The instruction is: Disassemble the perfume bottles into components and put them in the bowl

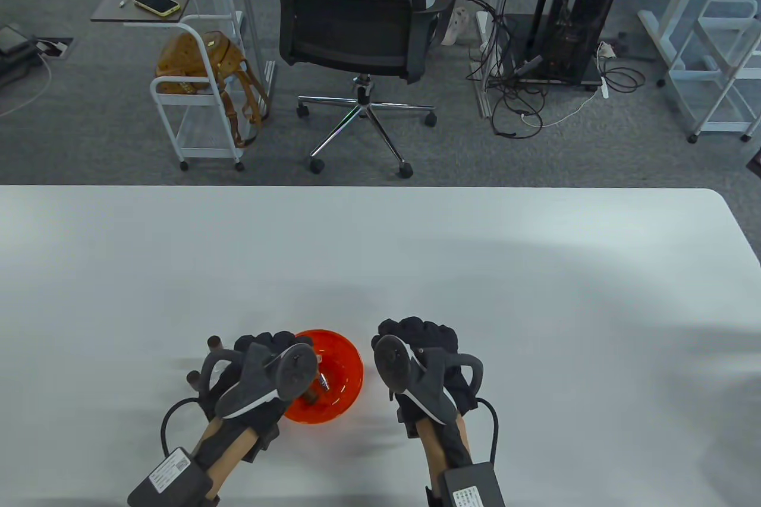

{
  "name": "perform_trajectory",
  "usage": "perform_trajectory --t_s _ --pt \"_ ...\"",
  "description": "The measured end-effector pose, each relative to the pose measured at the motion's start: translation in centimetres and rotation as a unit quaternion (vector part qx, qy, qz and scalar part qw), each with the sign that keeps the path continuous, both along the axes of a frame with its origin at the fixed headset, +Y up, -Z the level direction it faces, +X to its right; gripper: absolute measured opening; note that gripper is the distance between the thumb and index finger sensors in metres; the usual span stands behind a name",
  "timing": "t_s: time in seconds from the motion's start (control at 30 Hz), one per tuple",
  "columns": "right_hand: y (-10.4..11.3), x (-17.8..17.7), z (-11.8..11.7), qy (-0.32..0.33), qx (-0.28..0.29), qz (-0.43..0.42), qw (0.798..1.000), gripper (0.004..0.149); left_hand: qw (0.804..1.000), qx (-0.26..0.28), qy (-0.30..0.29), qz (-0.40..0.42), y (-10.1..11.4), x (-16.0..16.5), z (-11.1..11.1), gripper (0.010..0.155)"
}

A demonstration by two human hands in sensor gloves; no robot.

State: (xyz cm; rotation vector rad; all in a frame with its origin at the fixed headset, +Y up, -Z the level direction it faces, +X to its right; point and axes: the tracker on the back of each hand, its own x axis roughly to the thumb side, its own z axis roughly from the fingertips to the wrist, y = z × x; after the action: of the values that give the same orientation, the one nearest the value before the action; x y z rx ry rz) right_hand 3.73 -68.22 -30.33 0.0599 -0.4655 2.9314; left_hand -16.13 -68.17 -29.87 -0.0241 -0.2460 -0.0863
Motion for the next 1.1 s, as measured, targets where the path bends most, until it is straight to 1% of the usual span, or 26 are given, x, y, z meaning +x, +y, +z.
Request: perform_trajectory --t_s 0.13,0.2,0.33,0.4,0.6,0.67,0.73,0.8,0.83,0.9,0.97,1.03,1.07,1.1 --pt "0.0 0.4 -0.1 -0.003 -0.004 0.006 1.0 0.045 0.997 -0.022 0.015 -0.072 -1.3 1.8 -1.3 0.054" --pt "0.0 0.5 -0.1 -0.003 -0.009 0.004 1.0 0.045 0.994 -0.049 0.011 -0.101 -2.4 2.3 -1.8 0.053" --pt "-0.1 0.7 -0.2 -0.003 -0.015 -0.003 1.0 0.045 0.989 -0.075 0.003 -0.128 -3.7 2.7 -2.0 0.053" --pt "0.0 0.7 -0.2 -0.002 -0.018 -0.004 1.0 0.045 0.987 -0.08 -0.002 -0.136 -4.2 2.9 -2.0 0.053" --pt "0.0 0.6 -0.1 0.002 -0.024 -0.001 1.0 0.045 0.987 -0.085 -0.01 -0.133 -4.4 3.1 -2.1 0.053" --pt "0.0 0.6 -0.1 0.003 -0.026 -0.001 1.0 0.045 0.989 -0.077 -0.009 -0.124 -4.0 2.8 -1.9 0.056" --pt "0.1 0.7 -0.1 0.003 -0.031 0.0 1.0 0.045 0.992 -0.07 0.0 -0.104 -2.8 2.0 -1.6 0.058" --pt "0.0 0.6 -0.1 0.006 -0.038 0.0 0.999 0.045 0.997 -0.067 0.015 -0.044 -0.6 0.3 -1.4 0.059" --pt "0.0 0.6 -0.1 0.007 -0.039 0.0 0.999 0.045 0.997 -0.067 0.019 -0.026 0.0 -0.2 -1.4 0.059" --pt "-0.1 0.5 -0.1 0.007 -0.044 0.007 0.999 0.045 0.997 -0.047 0.04 0.044 3.0 -3.3 -1.1 0.06" --pt "-0.2 0.4 -0.1 0.009 -0.048 0.012 0.999 0.045 0.996 -0.026 0.057 0.071 4.7 -5.8 -0.8 0.06" --pt "-0.4 0.2 -0.1 0.011 -0.054 0.015 0.998 0.046 0.993 -0.01 0.071 0.09 5.7 -8.4 -0.5 0.061" --pt "-0.5 0.1 -0.2 0.015 -0.062 0.018 0.998 0.046 0.99 0.003 0.086 0.11 5.8 -10.4 -0.2 0.06" --pt "-0.6 0.0 -0.2 0.017 -0.065 0.02 0.998 0.046 0.989 0.008 0.092 0.116 5.7 -11.1 -0.1 0.06"
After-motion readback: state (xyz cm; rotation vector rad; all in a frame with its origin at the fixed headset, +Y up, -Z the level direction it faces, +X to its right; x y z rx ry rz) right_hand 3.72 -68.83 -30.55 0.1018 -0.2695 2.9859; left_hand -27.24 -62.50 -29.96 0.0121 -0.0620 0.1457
